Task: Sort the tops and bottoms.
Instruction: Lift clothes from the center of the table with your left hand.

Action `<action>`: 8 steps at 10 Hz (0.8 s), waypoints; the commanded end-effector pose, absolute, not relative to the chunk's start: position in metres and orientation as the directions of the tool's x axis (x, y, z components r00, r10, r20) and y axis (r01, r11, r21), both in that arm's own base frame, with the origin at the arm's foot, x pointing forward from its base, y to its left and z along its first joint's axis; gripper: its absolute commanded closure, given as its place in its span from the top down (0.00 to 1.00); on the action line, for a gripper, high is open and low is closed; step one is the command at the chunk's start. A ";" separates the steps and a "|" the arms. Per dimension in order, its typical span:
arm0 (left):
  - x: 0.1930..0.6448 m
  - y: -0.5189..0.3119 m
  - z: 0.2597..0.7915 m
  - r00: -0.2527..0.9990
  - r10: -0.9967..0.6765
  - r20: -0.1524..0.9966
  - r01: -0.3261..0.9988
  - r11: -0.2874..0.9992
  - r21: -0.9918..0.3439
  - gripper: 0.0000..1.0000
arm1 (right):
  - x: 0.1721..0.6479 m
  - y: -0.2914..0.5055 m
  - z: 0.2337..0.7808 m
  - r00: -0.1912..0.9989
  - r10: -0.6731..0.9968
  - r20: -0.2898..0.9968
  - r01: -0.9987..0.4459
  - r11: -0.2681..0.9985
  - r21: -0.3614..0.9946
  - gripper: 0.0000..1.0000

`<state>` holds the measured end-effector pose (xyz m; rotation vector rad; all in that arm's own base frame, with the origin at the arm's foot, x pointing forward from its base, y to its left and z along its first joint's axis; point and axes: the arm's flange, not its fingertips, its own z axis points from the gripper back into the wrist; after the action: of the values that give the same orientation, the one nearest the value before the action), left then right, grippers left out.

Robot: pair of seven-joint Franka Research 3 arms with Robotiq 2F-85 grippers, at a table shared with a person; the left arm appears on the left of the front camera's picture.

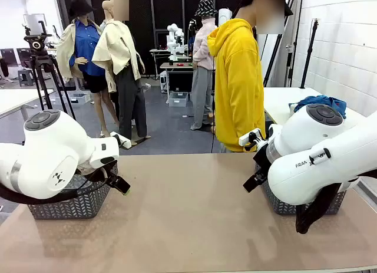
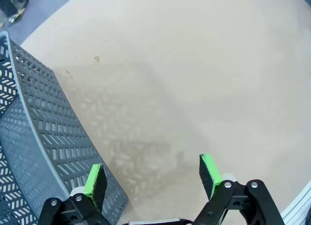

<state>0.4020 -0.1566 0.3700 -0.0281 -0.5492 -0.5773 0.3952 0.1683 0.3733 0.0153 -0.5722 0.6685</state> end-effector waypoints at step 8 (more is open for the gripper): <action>0.402 -0.157 0.370 0.699 -0.511 0.501 0.526 0.841 0.125 1.00 | 0.395 0.168 0.373 0.637 0.581 0.506 -0.590 0.790 -0.166 1.00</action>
<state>0.4013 -0.1584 0.3699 -0.0276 -0.5493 -0.5809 0.3951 0.1685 0.3733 0.0144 -0.5723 0.6704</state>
